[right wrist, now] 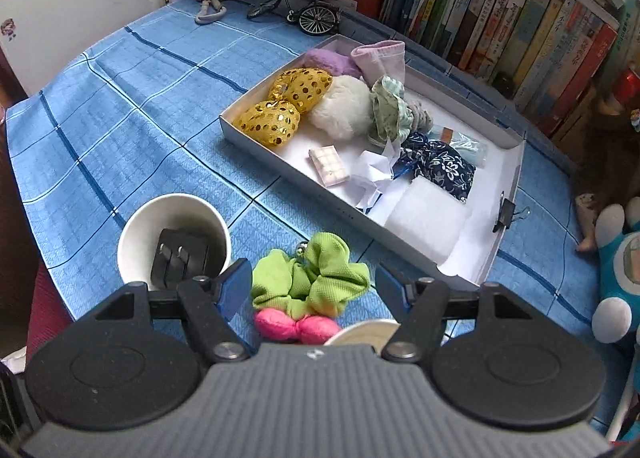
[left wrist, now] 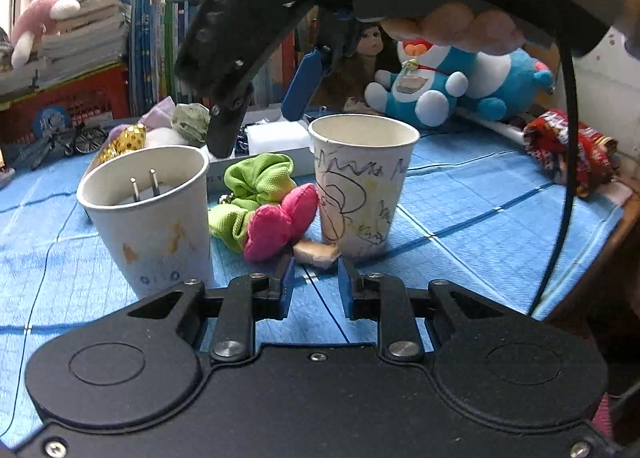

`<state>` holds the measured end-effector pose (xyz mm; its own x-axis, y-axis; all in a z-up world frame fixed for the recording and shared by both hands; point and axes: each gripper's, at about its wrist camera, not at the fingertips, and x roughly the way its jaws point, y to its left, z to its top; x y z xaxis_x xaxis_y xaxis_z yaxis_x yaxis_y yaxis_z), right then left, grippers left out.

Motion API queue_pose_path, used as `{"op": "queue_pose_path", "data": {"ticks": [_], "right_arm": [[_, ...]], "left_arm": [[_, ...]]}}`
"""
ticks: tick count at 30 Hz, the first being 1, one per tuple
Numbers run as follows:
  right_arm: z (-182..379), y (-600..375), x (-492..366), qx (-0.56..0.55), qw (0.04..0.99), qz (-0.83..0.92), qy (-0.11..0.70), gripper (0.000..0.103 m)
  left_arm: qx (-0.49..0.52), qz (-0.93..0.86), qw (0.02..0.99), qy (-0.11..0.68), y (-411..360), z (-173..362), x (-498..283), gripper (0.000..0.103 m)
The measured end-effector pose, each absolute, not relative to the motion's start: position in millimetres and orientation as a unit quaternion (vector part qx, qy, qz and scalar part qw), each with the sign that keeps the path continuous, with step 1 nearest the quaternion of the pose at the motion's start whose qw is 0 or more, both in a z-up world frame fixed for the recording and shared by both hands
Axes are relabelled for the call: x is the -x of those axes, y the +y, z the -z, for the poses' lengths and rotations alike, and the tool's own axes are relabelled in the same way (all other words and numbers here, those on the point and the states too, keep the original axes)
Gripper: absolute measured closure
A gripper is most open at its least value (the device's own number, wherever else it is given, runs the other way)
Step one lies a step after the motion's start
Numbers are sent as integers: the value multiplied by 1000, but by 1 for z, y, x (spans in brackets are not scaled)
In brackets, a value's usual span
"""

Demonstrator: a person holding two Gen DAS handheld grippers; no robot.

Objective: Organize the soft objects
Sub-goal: 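Move the left tool to the small beige block while the right tool moves to the green-pink scrunchie, then grasp the beige block with the left tool while the right tool grasps the scrunchie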

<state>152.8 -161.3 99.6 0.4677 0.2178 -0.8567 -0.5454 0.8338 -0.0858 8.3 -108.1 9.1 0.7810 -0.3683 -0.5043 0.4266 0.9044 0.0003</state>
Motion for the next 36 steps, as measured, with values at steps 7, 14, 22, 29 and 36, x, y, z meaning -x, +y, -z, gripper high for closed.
{"op": "queue_pose_path", "data": {"ticks": [7, 14, 22, 29, 36], "right_arm": [[-87, -157, -165, 183, 826, -225, 483, 24], [-76, -160, -182, 174, 817, -215, 506, 24], [-62, -163, -197, 142, 808, -211, 531, 24], [-58, -172, -203, 80, 803, -194, 558, 69], [-73, -180, -194, 50, 827, -188, 527, 77]], "left_arm": [[-59, 211, 939, 267, -124, 3, -28, 79], [-60, 191, 947, 252, -134, 8, -35, 68], [-51, 193, 948, 248, -138, 15, -42, 71], [-46, 205, 944, 253, -134, 14, -36, 75], [-41, 205, 944, 256, -130, 10, -33, 75]]}}
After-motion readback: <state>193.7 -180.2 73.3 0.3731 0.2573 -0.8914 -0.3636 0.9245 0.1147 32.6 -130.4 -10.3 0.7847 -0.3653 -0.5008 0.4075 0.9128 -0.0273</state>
